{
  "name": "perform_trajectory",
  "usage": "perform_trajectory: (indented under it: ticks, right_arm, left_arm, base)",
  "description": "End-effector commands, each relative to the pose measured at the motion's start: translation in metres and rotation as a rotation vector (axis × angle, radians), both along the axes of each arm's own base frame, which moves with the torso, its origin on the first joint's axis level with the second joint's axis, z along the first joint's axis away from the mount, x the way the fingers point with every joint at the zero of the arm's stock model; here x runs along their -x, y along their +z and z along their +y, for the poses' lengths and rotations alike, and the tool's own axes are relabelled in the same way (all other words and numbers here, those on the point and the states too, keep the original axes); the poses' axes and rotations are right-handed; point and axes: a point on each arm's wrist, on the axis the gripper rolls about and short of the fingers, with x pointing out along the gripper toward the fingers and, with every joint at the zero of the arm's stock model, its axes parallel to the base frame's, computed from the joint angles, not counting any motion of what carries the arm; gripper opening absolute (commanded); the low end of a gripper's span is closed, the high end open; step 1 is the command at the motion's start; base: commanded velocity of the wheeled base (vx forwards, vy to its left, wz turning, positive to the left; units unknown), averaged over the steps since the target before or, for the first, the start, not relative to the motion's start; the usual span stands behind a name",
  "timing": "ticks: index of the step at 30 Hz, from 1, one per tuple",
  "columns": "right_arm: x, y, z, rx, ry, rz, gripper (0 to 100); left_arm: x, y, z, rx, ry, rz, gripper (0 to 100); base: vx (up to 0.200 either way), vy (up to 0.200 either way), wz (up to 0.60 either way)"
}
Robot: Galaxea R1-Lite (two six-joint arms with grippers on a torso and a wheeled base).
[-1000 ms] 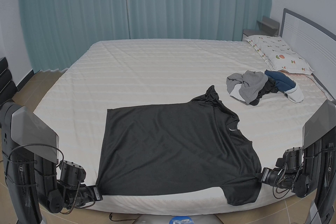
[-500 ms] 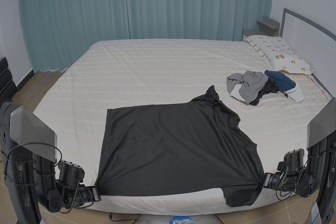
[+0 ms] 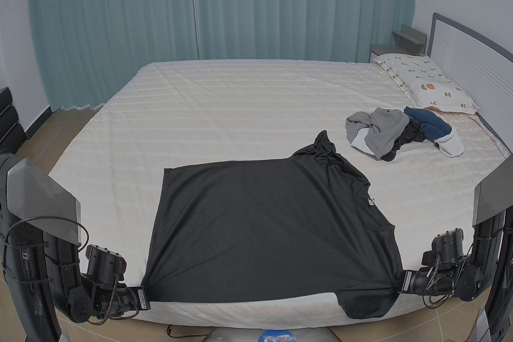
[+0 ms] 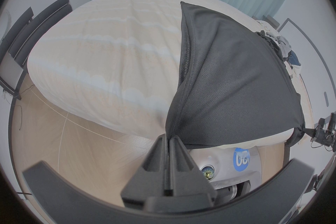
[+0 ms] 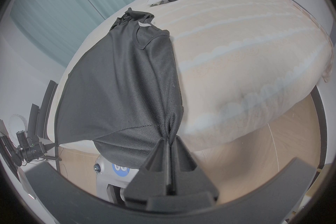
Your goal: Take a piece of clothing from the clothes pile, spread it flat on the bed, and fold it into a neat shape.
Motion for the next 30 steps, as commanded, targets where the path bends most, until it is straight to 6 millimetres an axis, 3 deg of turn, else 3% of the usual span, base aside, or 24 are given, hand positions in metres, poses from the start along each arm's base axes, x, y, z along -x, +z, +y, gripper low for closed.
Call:
perform_trajectory:
  ticks: [1, 2, 5, 6, 13, 23, 30]
  right_arm:
    - [0.006, 0.001, 0.002, 0.004, 0.016, 0.02, 0]
    - [0.006, 0.001, 0.003, 0.004, 0.018, 0.023, 0]
    - [0.006, 0.0, 0.003, 0.011, 0.02, 0.025, 0]
    - [0.005, -0.001, 0.003, 0.009, 0.021, 0.019, 100]
    - [-0.001, 0.01, -0.001, -0.003, -0.005, -0.072, 100]
    - [-0.011, 0.045, -0.012, -0.037, -0.069, -0.298, 100]
    - [-0.025, 0.049, -0.001, -0.078, -0.044, -0.379, 100]
  left_arm:
    - [0.005, 0.001, 0.001, -0.002, 0.001, 0.013, 0]
    - [0.005, 0.001, 0.001, -0.002, 0.001, 0.013, 100]
    - [0.005, 0.0, 0.001, -0.003, 0.001, 0.016, 100]
    - [0.005, 0.0, 0.001, -0.002, 0.001, 0.014, 100]
    - [0.003, 0.004, 0.001, 0.006, 0.008, -0.014, 100]
    - [0.0, 0.024, 0.001, 0.051, 0.012, -0.117, 100]
    - [-0.001, 0.028, 0.004, 0.117, 0.055, -0.126, 100]
  base:
    - [0.0, 0.0, 0.0]
    - [0.0, 0.0, 0.0]
    - [0.0, 0.0, 0.0]
    - [0.0, 0.0, 0.0]
    - [0.0, 0.0, 0.0]
    - [0.0, 0.0, 0.0]
    - [0.0, 0.0, 0.0]
